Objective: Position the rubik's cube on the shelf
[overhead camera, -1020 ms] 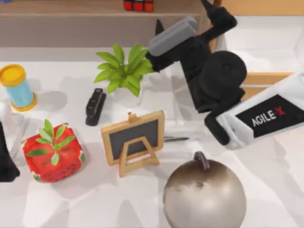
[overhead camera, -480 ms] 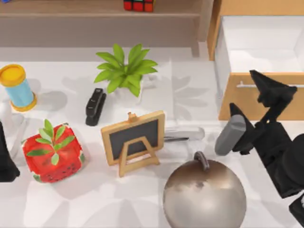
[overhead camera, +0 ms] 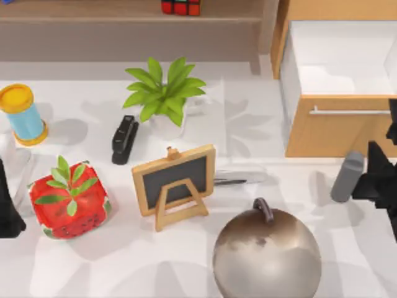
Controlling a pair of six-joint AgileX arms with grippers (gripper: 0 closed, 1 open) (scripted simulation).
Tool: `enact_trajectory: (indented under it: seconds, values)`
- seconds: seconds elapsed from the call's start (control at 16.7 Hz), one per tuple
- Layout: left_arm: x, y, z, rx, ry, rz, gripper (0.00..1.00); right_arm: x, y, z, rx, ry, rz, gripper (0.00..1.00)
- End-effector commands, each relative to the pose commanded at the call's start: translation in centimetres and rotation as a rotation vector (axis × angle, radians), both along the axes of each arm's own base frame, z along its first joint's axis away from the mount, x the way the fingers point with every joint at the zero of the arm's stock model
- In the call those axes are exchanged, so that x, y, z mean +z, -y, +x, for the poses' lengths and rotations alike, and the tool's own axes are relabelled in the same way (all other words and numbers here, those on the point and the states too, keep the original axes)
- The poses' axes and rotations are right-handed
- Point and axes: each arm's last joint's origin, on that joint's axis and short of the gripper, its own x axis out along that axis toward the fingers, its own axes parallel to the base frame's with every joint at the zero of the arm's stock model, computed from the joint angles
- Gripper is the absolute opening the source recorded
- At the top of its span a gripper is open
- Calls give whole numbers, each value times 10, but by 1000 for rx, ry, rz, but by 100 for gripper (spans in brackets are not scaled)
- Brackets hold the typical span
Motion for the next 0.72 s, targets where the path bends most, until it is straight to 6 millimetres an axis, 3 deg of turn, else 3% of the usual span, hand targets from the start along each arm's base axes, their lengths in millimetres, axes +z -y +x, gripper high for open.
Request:
enact_trajectory:
  seconds: [0.24, 0.72]
  values:
    - [0, 0, 0, 0, 0, 0, 100, -3, -1, 1, 5, -12, -3, 100]
    - [0, 0, 0, 0, 0, 0, 100, 0, 0, 25, 0, 0, 0, 100]
